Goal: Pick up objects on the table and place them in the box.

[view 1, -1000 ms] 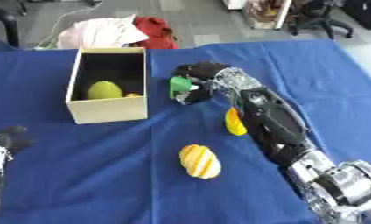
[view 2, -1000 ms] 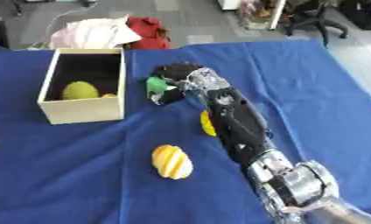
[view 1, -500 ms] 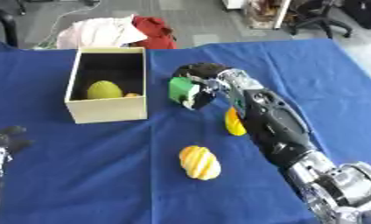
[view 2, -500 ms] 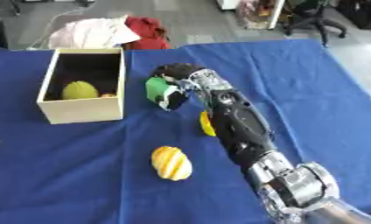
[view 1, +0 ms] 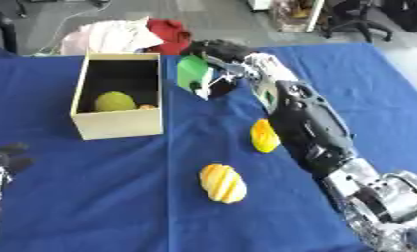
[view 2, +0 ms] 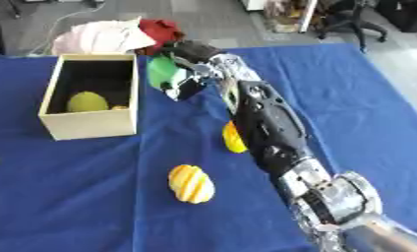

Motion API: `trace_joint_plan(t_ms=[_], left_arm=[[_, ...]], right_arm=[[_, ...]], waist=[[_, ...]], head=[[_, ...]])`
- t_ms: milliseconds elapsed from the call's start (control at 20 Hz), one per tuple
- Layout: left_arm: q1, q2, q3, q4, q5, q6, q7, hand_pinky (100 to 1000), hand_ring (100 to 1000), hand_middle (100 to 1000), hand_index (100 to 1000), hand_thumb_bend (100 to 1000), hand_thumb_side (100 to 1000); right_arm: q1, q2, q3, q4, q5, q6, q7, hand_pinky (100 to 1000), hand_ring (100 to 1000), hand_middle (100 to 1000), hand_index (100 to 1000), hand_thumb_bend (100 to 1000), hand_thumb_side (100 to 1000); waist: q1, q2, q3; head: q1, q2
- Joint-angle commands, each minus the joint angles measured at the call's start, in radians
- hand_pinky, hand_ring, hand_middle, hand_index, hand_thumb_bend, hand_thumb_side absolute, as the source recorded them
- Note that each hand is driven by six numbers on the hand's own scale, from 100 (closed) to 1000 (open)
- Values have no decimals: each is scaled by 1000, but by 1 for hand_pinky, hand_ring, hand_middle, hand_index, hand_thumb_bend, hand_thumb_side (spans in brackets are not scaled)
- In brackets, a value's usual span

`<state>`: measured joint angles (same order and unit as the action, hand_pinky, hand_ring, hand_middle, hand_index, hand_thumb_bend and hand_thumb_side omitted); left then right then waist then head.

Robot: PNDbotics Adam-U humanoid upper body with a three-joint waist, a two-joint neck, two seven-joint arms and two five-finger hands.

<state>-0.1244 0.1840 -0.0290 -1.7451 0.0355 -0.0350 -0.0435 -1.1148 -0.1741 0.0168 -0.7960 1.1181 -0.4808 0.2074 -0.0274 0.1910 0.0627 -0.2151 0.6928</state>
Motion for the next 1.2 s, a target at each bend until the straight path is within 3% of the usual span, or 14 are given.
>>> trace_joint_plan(t_ms=[50, 350, 650, 800, 850, 900, 950, 1200], left_arm=[[-11, 13, -4, -15, 4, -2, -6, 907, 731, 755, 801, 100, 720], [-16, 13, -9, -15, 6, -1, -10, 908, 731, 755, 801, 100, 720], [-24, 8, -16, -15, 9, -1, -18, 908, 730, 756, 801, 100, 721], [-28, 7, -18, -15, 10, -1, -20, 908, 730, 755, 801, 100, 721], [-28, 6, -18, -15, 11, -1, -20, 908, 730, 755, 801, 100, 721], [-29, 6, -18, -15, 12, 0, -20, 908, 730, 755, 801, 100, 722], [-29, 6, -19, -15, 12, 0, -21, 908, 730, 755, 801, 100, 722], [-31, 5, -19, -15, 12, -1, -22, 908, 730, 755, 801, 100, 723]], right_arm=[[-43, -15, 19, -61, -73, -23, 23, 403, 459, 790, 949, 100, 199], [-54, 36, 70, -93, -139, -69, 95, 440, 490, 810, 959, 100, 198], [-38, 109, 98, -80, -119, -100, 142, 488, 522, 820, 962, 100, 198], [-30, 131, 113, -77, -85, -117, 149, 555, 560, 835, 973, 100, 200], [-28, 135, 116, -78, -68, -123, 148, 585, 583, 841, 976, 100, 141], [-26, 138, 119, -79, -46, -127, 144, 609, 608, 849, 980, 100, 203], [-24, 140, 120, -80, -22, -129, 136, 624, 626, 855, 982, 100, 204], [-14, 137, 87, -65, 105, -86, 26, 610, 603, 854, 985, 100, 202]], waist=[[6, -8, 4], [4, -8, 18], [2, -2, 37], [1, 1, 44], [0, 1, 45], [-1, 2, 46], [-1, 2, 46], [-3, 2, 47]], head=[[-9, -13], [-21, -18], [-35, -22], [-38, -22], [-38, -22], [-39, -22], [-39, -23], [-38, -26]])
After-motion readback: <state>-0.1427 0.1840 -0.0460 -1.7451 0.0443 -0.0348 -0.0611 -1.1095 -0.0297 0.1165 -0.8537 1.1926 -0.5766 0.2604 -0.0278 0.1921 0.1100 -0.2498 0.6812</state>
